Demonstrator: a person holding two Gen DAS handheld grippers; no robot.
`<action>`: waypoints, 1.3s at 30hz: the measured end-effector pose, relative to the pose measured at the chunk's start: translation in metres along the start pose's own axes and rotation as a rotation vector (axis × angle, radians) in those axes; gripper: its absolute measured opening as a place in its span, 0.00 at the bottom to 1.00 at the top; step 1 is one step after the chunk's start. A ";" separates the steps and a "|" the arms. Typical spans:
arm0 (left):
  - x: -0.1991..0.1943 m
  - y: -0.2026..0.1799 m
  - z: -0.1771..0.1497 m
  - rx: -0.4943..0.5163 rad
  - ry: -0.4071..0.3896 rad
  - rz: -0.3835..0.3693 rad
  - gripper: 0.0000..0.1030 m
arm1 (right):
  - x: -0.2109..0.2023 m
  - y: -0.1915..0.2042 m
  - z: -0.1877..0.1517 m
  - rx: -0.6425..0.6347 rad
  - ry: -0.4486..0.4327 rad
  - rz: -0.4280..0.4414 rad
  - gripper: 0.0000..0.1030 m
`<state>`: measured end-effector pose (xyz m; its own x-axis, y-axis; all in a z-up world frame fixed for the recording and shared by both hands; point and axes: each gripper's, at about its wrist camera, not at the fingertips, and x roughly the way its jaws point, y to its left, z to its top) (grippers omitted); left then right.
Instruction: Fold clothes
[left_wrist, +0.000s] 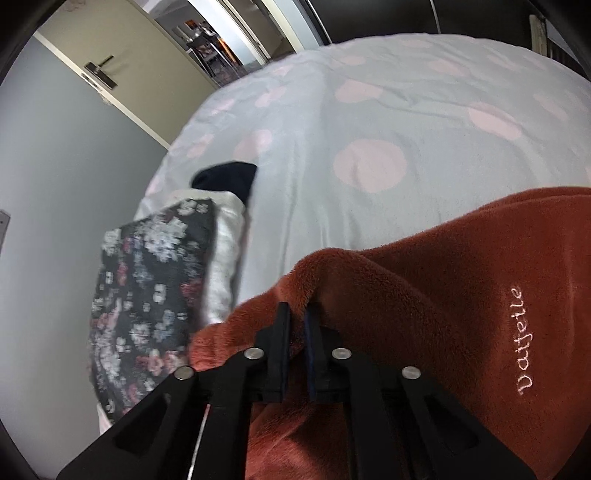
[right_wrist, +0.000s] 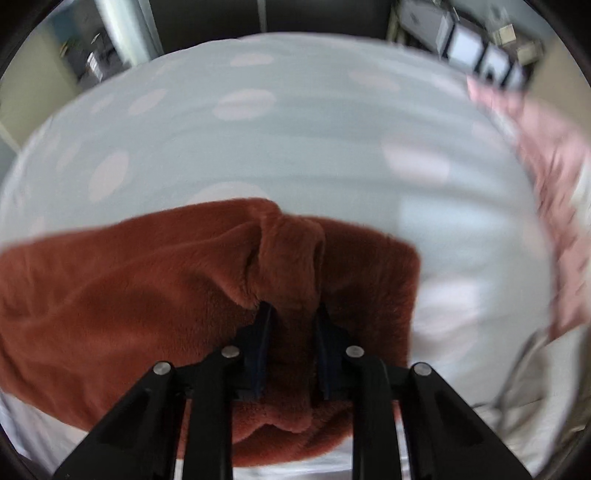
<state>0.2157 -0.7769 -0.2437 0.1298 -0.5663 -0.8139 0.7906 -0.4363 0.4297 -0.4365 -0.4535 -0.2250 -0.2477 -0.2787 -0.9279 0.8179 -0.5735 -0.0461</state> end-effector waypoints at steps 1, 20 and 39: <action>-0.004 0.002 0.001 -0.004 -0.010 0.007 0.06 | -0.010 0.002 0.001 -0.014 -0.021 -0.009 0.09; 0.015 -0.016 0.013 -0.013 0.039 -0.045 0.18 | -0.009 -0.043 0.004 0.091 0.041 -0.122 0.13; -0.137 0.059 -0.098 -0.394 -0.130 -0.340 0.70 | -0.140 -0.005 -0.096 0.540 -0.138 0.433 0.37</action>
<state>0.3030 -0.6565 -0.1449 -0.2286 -0.5317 -0.8155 0.9430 -0.3290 -0.0499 -0.3566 -0.3378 -0.1302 -0.0510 -0.6429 -0.7643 0.4945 -0.6811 0.5400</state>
